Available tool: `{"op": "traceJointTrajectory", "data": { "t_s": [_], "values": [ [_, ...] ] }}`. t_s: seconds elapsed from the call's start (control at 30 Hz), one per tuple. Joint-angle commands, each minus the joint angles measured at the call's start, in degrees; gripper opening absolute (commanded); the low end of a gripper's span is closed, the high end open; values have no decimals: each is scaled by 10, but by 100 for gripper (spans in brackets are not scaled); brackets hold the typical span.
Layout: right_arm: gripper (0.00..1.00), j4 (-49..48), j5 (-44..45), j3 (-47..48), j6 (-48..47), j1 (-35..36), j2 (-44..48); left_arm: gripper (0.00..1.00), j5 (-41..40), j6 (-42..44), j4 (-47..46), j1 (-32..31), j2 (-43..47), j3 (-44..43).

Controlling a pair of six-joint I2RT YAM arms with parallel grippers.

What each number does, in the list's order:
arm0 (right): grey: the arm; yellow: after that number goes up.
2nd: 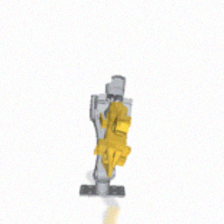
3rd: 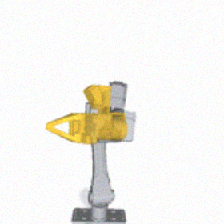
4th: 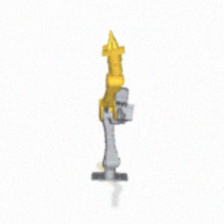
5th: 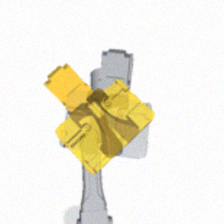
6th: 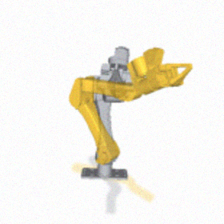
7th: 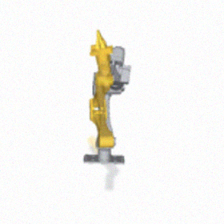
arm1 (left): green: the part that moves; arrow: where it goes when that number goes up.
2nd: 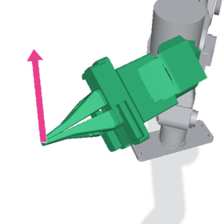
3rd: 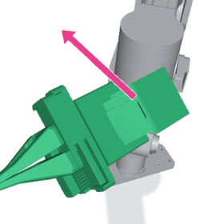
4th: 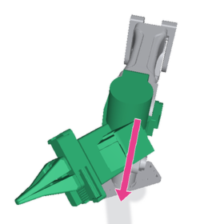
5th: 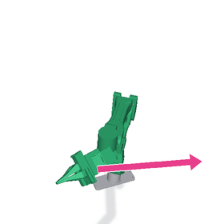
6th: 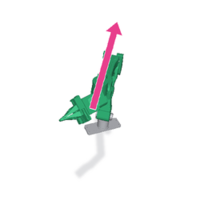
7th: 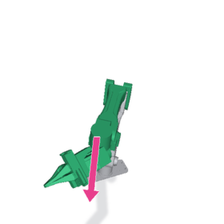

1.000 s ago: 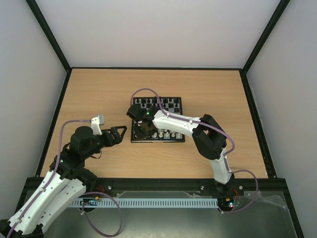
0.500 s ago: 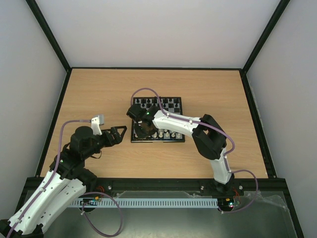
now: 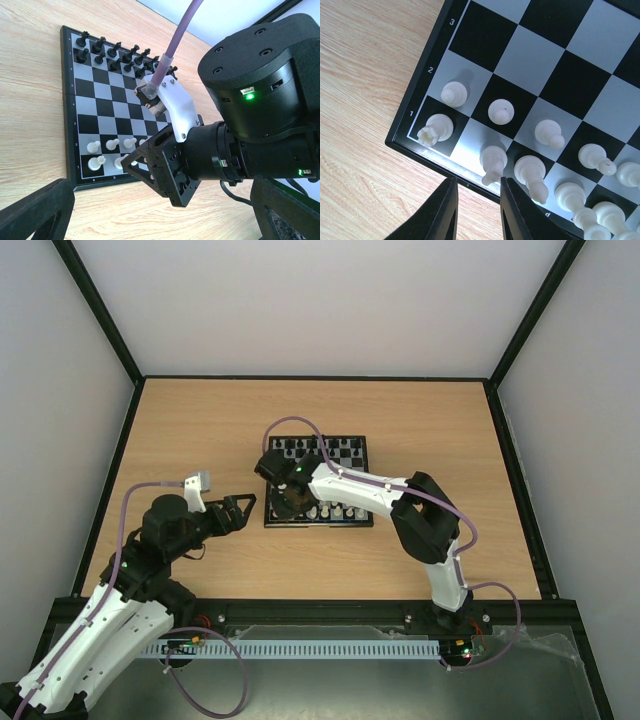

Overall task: Set up the chess pieces on the board
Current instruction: Adjust the chess piece on the chessboard.

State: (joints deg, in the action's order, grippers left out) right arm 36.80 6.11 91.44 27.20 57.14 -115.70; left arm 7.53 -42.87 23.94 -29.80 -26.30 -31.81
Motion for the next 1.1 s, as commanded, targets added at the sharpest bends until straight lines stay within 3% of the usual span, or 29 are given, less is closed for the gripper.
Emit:
{"op": "traceJointTrajectory", "data": {
  "t_s": [0.0,0.63,1.07],
  "values": [
    [24,30,13,2,-3,4,15,100,10,0,-8,4,-2,4],
    [24,38,19,20,0,4,-25,99,8,2,-4,4,3,4],
    [7,35,4,18,0,4,-28,100,7,2,-1,4,5,4]
  ]
}}
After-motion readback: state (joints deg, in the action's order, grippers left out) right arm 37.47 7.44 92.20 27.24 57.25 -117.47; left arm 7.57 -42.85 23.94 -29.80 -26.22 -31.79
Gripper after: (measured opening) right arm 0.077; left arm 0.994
